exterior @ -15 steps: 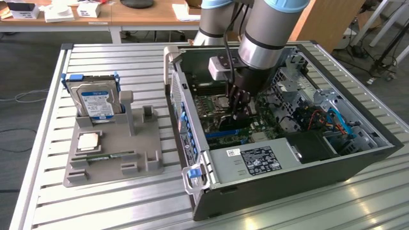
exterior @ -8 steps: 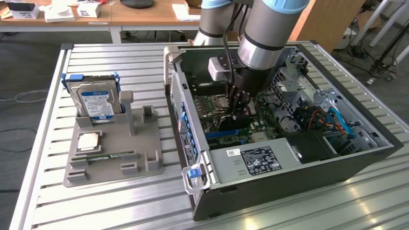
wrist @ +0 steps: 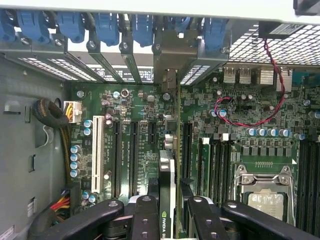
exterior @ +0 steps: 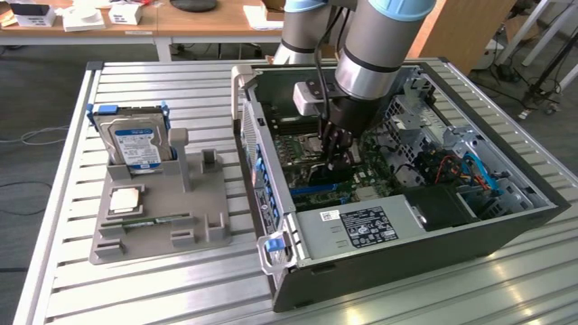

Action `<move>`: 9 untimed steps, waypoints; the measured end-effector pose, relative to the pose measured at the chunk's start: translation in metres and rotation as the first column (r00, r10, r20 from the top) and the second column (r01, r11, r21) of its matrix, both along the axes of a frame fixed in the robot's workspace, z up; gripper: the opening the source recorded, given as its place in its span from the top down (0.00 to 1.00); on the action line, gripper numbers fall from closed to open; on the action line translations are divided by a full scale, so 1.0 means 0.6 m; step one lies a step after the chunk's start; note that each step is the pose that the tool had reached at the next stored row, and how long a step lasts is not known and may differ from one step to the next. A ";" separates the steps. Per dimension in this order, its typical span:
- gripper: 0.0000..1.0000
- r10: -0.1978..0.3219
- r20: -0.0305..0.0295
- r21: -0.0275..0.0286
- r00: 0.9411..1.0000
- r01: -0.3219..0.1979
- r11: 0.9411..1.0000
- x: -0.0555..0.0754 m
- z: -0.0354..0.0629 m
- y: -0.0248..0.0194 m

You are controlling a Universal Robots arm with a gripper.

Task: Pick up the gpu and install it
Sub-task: 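Insert the gpu into the slot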

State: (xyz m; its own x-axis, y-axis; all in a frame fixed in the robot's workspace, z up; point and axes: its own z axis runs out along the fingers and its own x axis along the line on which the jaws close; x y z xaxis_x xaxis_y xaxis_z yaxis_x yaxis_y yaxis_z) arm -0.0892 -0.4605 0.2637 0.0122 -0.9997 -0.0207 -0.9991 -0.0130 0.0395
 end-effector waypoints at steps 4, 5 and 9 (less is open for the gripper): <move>0.73 0.000 0.000 0.000 1.000 0.000 1.000 0.000 -0.001 0.0000; 0.73 0.000 0.000 0.000 1.000 0.000 1.000 0.000 -0.002 0.0000; 0.73 0.000 0.000 0.000 1.000 0.000 1.000 0.000 -0.003 0.0000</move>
